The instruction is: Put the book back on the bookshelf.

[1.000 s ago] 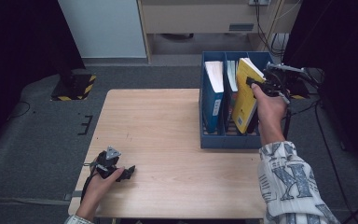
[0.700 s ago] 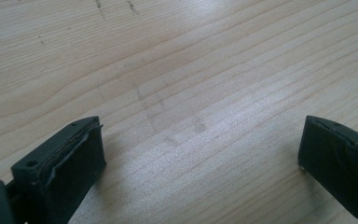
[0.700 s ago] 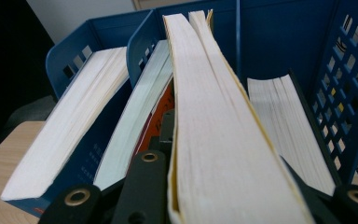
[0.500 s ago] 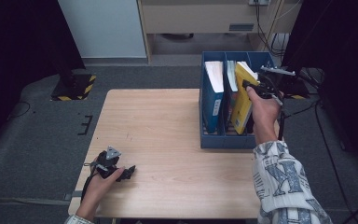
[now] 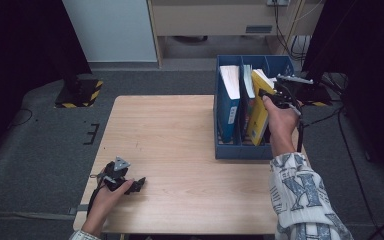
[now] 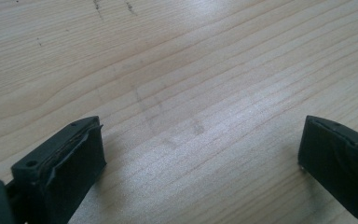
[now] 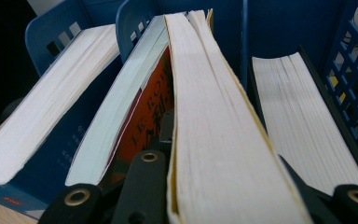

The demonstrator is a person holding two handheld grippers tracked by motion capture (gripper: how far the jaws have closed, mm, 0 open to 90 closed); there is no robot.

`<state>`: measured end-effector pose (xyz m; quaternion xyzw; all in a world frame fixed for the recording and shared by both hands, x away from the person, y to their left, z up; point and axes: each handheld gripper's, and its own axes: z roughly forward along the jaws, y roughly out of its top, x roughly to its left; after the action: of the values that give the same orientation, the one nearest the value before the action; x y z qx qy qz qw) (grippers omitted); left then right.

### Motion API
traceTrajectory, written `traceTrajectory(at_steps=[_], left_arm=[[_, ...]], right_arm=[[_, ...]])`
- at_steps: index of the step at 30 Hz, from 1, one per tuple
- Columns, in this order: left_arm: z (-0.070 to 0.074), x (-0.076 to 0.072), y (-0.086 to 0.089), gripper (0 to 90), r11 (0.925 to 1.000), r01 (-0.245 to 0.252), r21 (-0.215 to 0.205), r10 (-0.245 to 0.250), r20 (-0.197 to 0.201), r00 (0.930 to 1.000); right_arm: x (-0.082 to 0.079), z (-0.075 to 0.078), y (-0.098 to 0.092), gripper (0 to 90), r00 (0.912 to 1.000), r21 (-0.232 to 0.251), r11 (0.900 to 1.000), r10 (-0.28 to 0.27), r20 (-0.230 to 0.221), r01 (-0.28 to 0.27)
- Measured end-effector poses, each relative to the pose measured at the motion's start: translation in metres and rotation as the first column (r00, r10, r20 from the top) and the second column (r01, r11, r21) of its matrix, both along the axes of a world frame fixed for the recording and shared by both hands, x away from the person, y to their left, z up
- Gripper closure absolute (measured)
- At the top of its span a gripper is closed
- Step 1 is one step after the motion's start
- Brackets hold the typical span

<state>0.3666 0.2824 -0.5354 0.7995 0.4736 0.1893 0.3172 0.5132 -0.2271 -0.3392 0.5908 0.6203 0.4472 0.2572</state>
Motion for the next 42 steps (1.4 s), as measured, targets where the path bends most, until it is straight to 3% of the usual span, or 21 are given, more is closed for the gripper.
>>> traceTrajectory(at_steps=[42], left_arm=[[0.000,0.000,0.000,0.0,1.0000,0.006,0.003,-0.006,-0.001,1.0000]], right_arm=[[0.005,-0.027,0.002,74.8,0.9989,-0.011,1.000,-0.025,-0.040,0.025]])
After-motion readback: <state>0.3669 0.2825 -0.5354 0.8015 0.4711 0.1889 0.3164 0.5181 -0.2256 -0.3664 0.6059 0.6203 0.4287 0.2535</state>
